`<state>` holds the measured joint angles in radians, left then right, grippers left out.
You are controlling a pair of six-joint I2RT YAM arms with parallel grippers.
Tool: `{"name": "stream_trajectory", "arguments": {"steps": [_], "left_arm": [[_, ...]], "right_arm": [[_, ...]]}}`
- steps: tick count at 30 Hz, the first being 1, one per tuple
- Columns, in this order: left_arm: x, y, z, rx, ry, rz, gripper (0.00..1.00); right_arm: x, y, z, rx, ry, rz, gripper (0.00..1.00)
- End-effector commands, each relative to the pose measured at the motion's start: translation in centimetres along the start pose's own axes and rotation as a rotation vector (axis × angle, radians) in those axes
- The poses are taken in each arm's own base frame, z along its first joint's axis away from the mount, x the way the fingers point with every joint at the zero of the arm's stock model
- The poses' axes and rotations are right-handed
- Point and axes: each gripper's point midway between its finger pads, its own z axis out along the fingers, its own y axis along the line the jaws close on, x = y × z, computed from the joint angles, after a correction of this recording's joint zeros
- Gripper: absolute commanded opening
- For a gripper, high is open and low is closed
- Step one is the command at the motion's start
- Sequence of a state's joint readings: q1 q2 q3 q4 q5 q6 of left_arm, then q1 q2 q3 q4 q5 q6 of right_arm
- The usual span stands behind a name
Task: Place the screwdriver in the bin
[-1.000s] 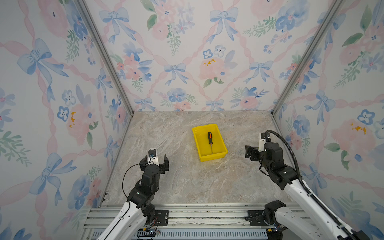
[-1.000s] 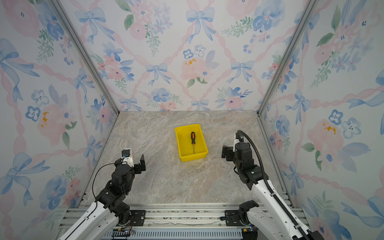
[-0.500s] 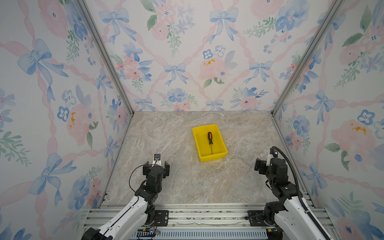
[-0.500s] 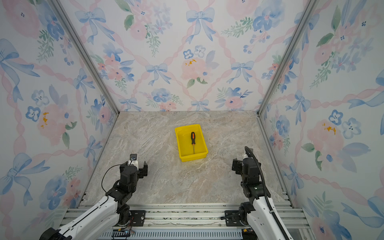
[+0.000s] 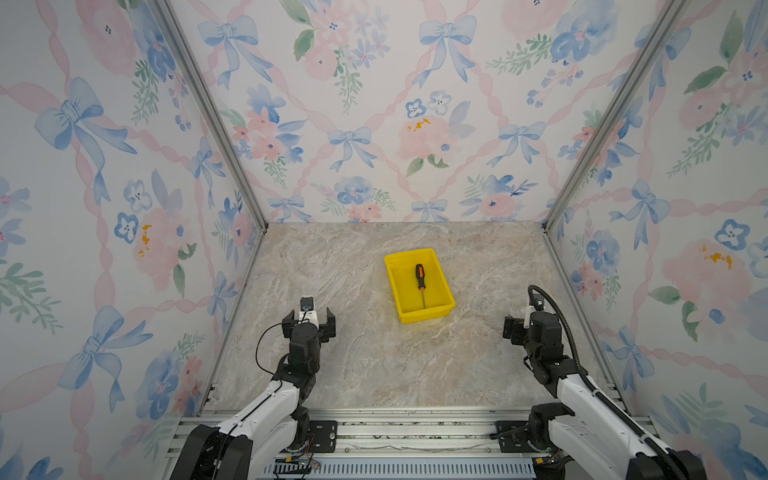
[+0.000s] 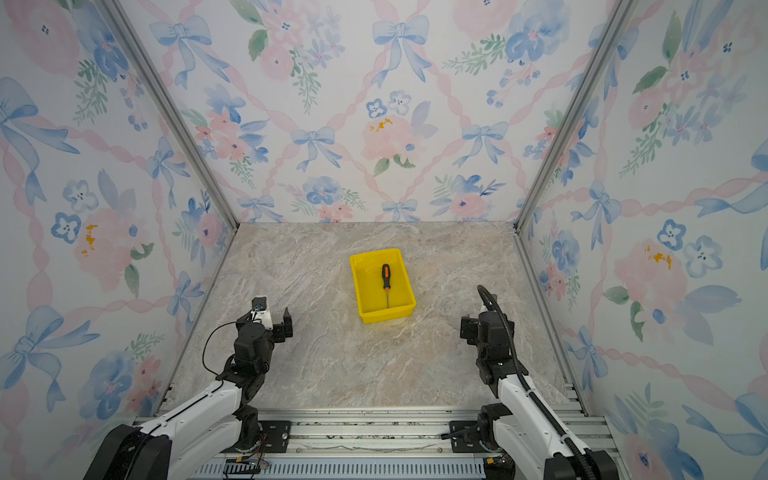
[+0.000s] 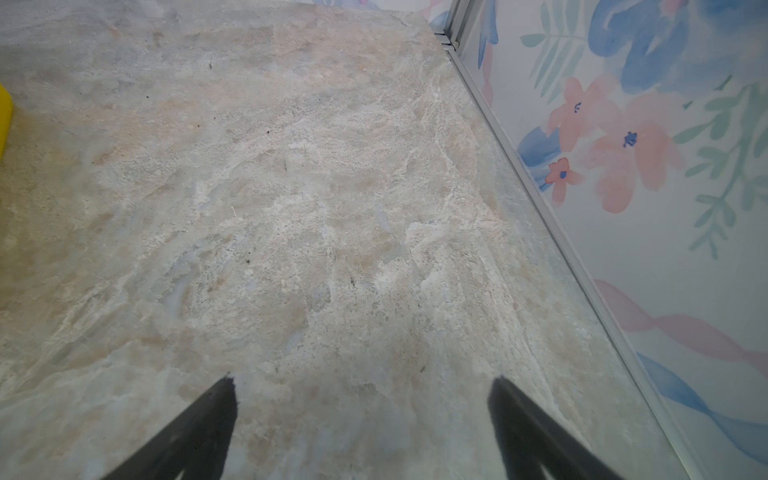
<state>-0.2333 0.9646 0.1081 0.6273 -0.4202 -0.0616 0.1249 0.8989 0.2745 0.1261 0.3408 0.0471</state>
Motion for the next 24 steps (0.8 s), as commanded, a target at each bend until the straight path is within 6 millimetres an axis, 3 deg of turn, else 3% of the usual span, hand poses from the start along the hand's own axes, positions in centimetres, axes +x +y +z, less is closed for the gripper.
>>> {"name": "stream_trajectory", "arguments": {"steps": [1, 16, 24], "left_arm": [[-1.5, -0.1, 0.7, 0.023, -0.064, -0.024, 0.98], [-3.3, -1.0, 5.2, 0.08, -0.108, 0.0, 0.97], [-2.3, -1.0, 6.3, 0.104, -0.104, -0.017, 0.97]], "right_arm": [[-2.6, 0.5, 0.8, -0.017, -0.085, 0.02, 0.97], [-5.7, 1.8, 4.3, -0.035, -0.158, 0.022, 0.97], [-7.1, 2.4, 6.2, -0.069, -0.187, 0.049, 0.97]]}}
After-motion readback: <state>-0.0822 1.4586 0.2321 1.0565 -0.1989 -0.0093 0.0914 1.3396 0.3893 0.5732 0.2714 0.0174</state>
